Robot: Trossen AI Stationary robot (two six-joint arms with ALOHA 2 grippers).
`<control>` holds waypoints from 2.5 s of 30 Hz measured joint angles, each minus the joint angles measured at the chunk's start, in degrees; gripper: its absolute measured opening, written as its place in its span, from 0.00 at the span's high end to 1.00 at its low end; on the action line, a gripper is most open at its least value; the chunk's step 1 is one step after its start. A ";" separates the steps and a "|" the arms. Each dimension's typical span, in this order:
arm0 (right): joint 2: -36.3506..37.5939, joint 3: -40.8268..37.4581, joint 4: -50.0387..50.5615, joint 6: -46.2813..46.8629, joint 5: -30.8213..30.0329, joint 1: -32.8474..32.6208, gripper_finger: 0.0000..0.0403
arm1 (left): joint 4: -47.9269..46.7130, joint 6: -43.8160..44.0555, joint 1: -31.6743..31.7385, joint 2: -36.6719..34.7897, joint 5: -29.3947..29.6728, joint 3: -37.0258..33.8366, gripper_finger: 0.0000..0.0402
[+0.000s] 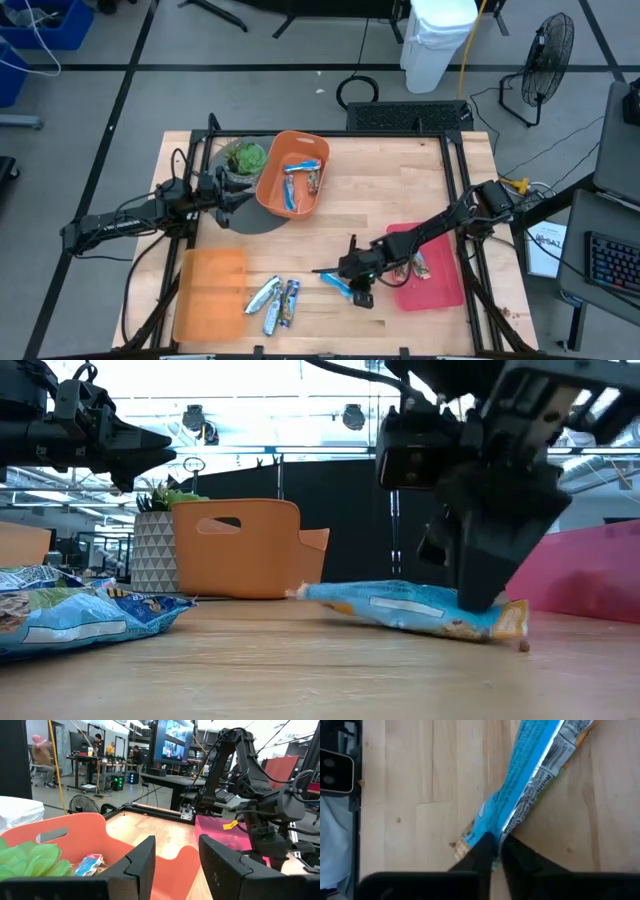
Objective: Pick and place Granola Bars by type
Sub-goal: Put the yellow granola bar into the red bin
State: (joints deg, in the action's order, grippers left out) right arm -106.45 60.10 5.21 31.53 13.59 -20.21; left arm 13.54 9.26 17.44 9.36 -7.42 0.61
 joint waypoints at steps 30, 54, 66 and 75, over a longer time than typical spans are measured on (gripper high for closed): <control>25.24 -3.79 25.11 -11.34 -25.61 -0.96 1.00 | 0.00 0.00 0.00 -0.02 0.00 0.02 0.62; 64.75 -26.27 22.02 -6.58 -27.33 0.87 1.00 | 0.00 -0.02 0.01 -0.02 0.00 0.02 0.62; 75.69 -37.78 10.50 -12.34 -28.45 0.87 1.00 | 0.00 -0.02 0.02 -0.02 0.00 0.02 0.62; 80.06 -32.97 24.18 3.51 -20.61 0.85 1.00 | 0.00 0.00 0.00 -0.01 0.00 0.02 0.62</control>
State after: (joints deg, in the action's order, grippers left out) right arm -26.39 27.13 29.39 35.05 -7.02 -19.36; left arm 13.54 9.26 17.43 9.35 -7.42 0.62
